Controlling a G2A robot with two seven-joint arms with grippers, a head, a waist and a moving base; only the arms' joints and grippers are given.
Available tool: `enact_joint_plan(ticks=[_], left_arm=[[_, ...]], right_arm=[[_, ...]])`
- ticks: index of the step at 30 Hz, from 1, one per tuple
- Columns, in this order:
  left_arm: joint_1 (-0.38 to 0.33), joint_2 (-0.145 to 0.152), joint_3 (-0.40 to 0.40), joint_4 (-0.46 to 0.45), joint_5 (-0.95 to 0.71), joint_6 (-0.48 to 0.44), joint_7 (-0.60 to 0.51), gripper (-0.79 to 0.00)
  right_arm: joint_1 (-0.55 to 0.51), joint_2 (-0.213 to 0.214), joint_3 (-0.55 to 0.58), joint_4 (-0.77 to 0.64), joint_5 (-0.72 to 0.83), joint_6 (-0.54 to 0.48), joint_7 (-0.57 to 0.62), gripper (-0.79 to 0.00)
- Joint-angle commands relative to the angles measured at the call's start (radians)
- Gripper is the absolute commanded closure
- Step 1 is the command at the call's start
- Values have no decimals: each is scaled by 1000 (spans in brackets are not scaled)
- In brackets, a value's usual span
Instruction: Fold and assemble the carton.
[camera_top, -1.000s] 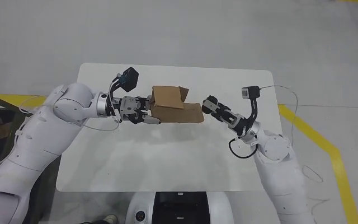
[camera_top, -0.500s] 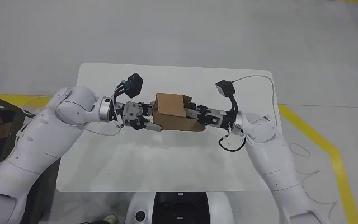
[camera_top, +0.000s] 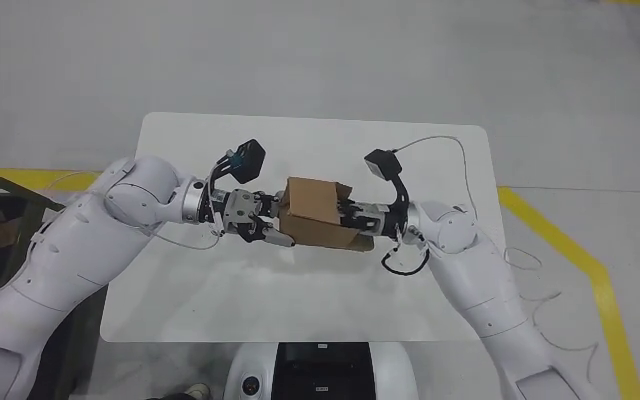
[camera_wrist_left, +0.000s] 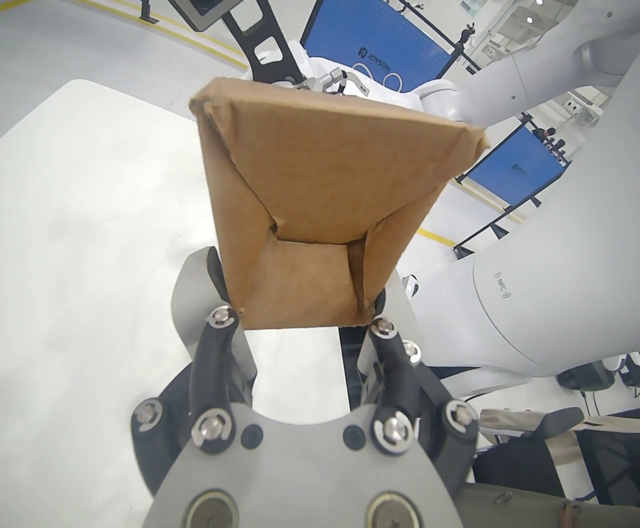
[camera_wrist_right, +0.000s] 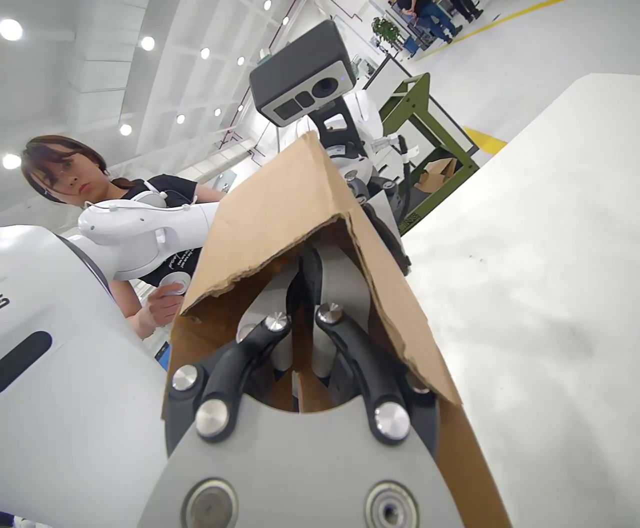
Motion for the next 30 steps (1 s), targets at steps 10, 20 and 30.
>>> enact_joint_plan(ticks=[10,20,30], left_arm=[[-38,11,54,1,-22,1,-1,-376],[-84,15,103,19,-38,-2,2,-376],[-136,22,160,40,-56,-14,14,-376]], right_arm=[[11,14,-82,-13,28,-38,-38,0],[44,9,-144,14,37,-81,-81,0],[81,-6,-187,60,20,-95,-119,0]])
